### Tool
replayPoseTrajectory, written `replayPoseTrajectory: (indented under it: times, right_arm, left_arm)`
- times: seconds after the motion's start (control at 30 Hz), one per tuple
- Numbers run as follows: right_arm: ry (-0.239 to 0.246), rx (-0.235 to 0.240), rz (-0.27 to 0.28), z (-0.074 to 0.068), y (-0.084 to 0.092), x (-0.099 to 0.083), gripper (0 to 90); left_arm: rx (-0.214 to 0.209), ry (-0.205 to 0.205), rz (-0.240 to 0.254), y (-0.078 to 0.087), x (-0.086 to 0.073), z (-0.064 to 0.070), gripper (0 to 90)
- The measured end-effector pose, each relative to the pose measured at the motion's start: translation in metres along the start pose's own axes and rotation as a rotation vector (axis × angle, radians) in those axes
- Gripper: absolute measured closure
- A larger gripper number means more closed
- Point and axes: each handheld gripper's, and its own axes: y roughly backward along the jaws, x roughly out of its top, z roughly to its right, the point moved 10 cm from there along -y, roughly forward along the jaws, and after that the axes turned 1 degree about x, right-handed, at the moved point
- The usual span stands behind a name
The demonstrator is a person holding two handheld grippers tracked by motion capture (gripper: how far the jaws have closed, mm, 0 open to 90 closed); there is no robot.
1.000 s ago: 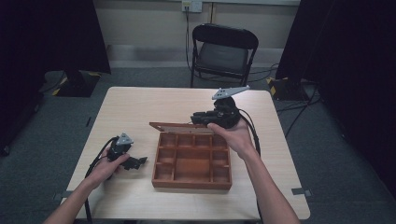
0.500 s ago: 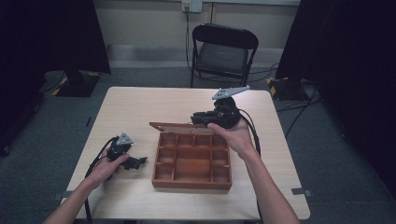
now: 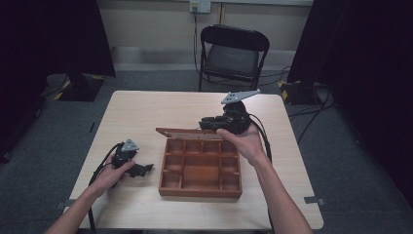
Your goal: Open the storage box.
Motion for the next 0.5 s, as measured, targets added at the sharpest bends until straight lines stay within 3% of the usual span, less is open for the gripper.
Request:
replayPoseTrajectory:
  times: [0.5]
  right_arm:
    - [0.001,0.003,0.000,-0.0011,0.0005,-0.0018,76.8]
  left_arm:
    - [0.000,0.000,0.000,0.0000,0.0000,0.0000,0.0]
